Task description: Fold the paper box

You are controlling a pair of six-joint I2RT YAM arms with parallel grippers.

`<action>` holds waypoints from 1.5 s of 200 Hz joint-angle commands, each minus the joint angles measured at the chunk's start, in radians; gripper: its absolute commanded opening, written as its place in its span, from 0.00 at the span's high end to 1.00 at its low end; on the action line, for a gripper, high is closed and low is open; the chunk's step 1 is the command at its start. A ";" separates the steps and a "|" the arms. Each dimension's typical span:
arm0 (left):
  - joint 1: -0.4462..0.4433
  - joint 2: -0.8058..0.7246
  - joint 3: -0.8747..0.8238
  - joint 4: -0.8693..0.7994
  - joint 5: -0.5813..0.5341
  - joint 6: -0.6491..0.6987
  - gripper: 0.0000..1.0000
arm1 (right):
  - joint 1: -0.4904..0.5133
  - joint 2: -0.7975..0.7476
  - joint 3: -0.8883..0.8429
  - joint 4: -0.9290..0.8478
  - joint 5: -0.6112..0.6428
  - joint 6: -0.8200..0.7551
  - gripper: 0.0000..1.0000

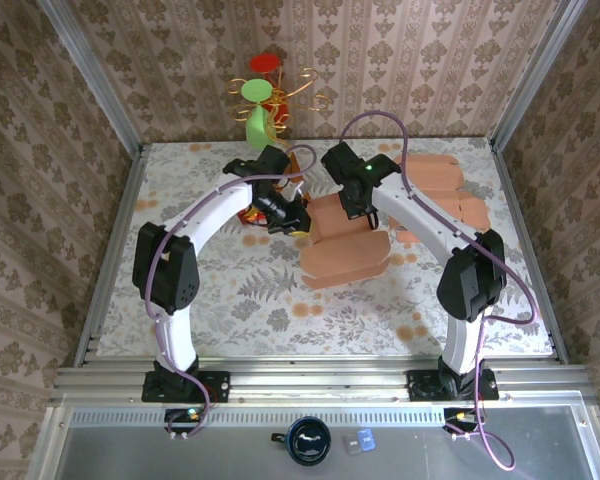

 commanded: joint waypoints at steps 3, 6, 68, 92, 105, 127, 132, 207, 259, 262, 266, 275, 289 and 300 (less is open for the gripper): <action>-0.002 -0.002 -0.036 0.038 -0.040 -0.050 1.00 | 0.012 0.010 -0.011 -0.044 0.091 0.060 1.00; -0.002 -0.003 -0.044 0.048 -0.043 -0.055 1.00 | 0.014 0.010 -0.015 -0.041 0.089 0.063 1.00; -0.003 -0.022 -0.275 0.301 -0.081 -0.139 0.99 | 0.045 0.009 -0.155 0.034 0.048 0.143 1.00; -0.002 -0.013 -0.357 0.413 -0.082 -0.174 0.96 | 0.045 0.021 -0.184 0.050 0.028 0.155 1.00; -0.002 -0.005 -0.390 0.470 -0.079 -0.191 0.94 | 0.047 0.029 -0.192 0.053 0.018 0.157 1.00; -0.002 0.009 -0.425 0.543 -0.081 -0.208 0.91 | 0.047 0.035 -0.201 0.058 0.006 0.160 1.00; -0.002 0.013 -0.430 0.555 -0.081 -0.209 0.90 | 0.047 0.036 -0.203 0.061 0.003 0.158 1.00; -0.005 0.037 -0.456 0.634 -0.090 -0.223 0.82 | 0.045 0.051 -0.209 0.069 -0.026 0.156 1.00; -0.010 0.044 -0.456 0.660 -0.098 -0.231 0.78 | 0.045 0.060 -0.203 0.073 -0.035 0.149 1.00; -0.011 0.045 -0.455 0.661 -0.098 -0.231 0.78 | 0.046 0.061 -0.201 0.073 -0.036 0.149 1.00; -0.011 0.046 -0.453 0.662 -0.098 -0.231 0.78 | 0.045 0.062 -0.201 0.074 -0.036 0.148 1.00; -0.012 0.051 -0.449 0.661 -0.099 -0.229 0.78 | 0.045 0.063 -0.199 0.073 -0.039 0.148 1.00; -0.014 0.055 -0.442 0.651 -0.105 -0.224 0.81 | 0.045 0.065 -0.197 0.072 -0.038 0.148 1.00; -0.016 0.056 -0.434 0.634 -0.117 -0.216 0.84 | 0.045 0.063 -0.196 0.072 -0.038 0.148 1.00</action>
